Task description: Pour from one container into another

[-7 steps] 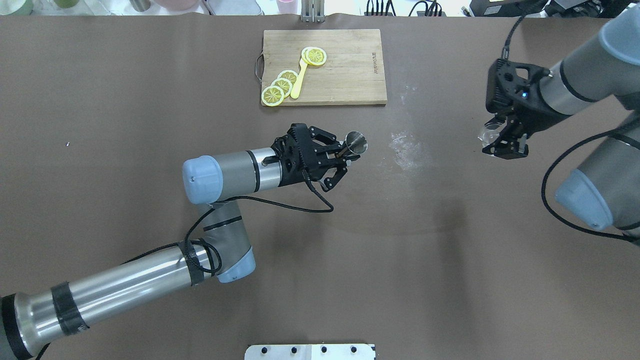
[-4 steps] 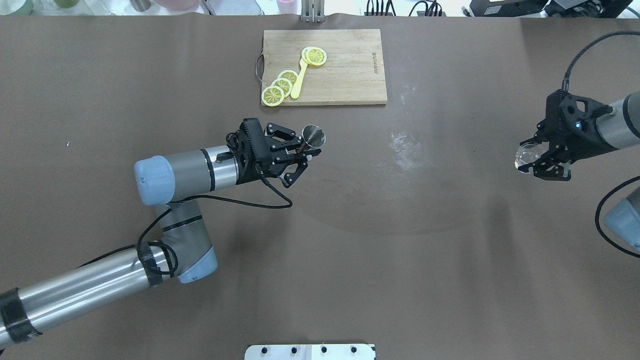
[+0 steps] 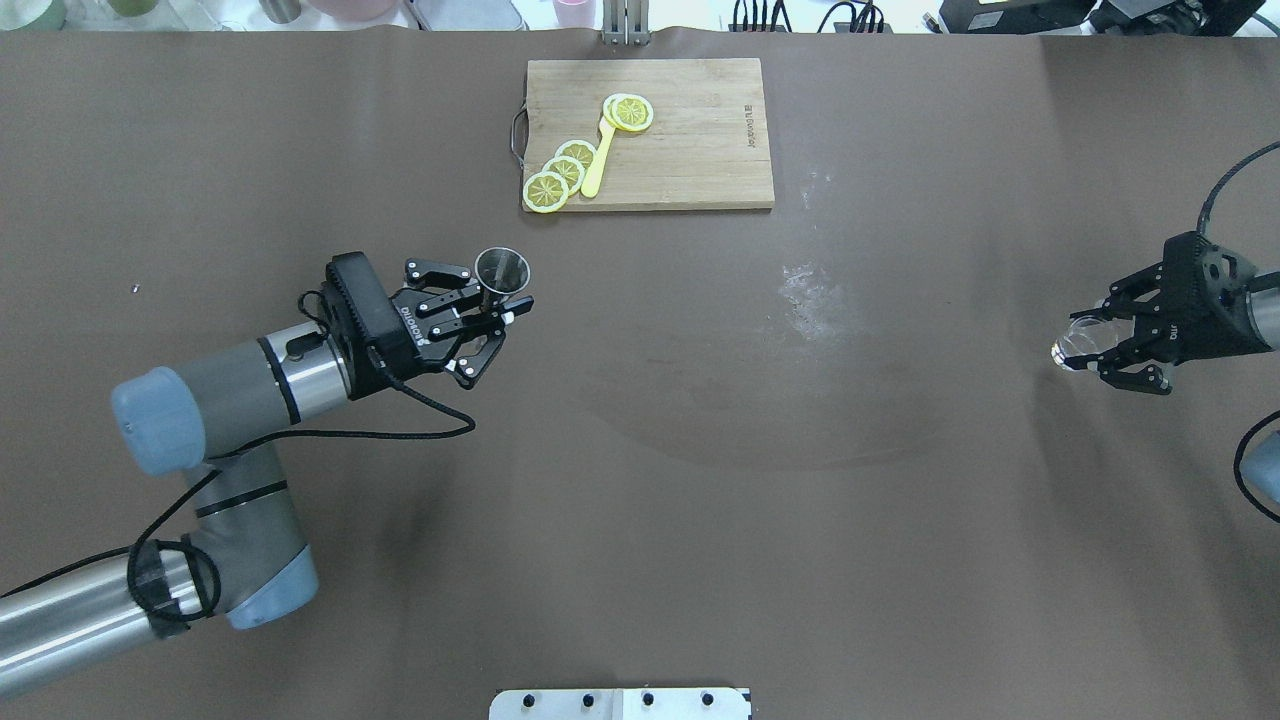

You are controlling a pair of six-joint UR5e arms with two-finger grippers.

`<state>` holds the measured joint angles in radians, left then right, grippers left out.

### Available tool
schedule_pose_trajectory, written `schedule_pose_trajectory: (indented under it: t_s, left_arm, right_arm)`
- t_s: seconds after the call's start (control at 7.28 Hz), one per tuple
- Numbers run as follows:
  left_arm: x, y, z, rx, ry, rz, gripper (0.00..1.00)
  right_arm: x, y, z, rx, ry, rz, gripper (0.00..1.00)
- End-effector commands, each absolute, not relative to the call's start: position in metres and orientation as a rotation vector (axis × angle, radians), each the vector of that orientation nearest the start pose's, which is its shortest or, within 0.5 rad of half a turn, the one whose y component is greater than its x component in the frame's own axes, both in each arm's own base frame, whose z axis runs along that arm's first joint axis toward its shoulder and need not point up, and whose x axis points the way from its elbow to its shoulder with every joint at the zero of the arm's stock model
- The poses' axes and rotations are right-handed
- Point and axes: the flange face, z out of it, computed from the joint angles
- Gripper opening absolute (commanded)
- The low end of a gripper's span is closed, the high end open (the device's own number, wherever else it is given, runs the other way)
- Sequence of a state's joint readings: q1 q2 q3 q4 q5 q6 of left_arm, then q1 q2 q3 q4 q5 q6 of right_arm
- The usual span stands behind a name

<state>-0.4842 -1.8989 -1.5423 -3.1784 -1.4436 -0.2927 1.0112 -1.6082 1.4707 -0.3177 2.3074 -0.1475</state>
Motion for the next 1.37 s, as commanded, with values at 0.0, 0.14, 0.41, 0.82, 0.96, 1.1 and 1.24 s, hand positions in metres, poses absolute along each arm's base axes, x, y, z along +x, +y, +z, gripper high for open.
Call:
schedule_pose_trajectory:
  t_s: [0.0, 0.14, 0.41, 0.82, 0.96, 1.1, 1.24]
  left_arm:
    - [0.377, -0.353, 0.359, 1.504, 1.096, 0.285, 0.0]
    - [0.356, -0.345, 0.374, 1.5, 1.039, 0.244, 0.0]
    - [0.338, -0.342, 0.399, 1.493, 0.927, 0.124, 0.0]
    - [0.314, -0.341, 0.444, 1.417, 0.758, -0.072, 0.0]
    - [0.306, -0.339, 0.459, 1.392, 0.738, -0.103, 0.0]
    - [0.3, -0.336, 0.472, 1.371, 0.732, -0.131, 0.0]
    - [0.304, -0.329, 0.494, 1.34, 0.716, -0.156, 0.0]
  right_arm:
    - [-0.19, -0.434, 0.604, 0.967, -0.911, -1.017, 0.0]
    - [-0.188, -0.43, 0.614, 0.983, -0.921, -1.013, 0.0]
    - [-0.186, -0.426, 0.629, 0.979, -0.922, -1.013, 0.0]
    - [-0.184, -0.423, 0.636, 0.992, -0.926, -1.017, 0.0]
    - [-0.182, -0.419, 0.65, 1.007, -0.928, -1.02, 0.0]
    - [-0.182, -0.418, 0.65, 1.005, -0.938, -1.009, 0.05]
    - [-0.182, -0.418, 0.65, 1.002, -0.942, -1.003, 0.99]
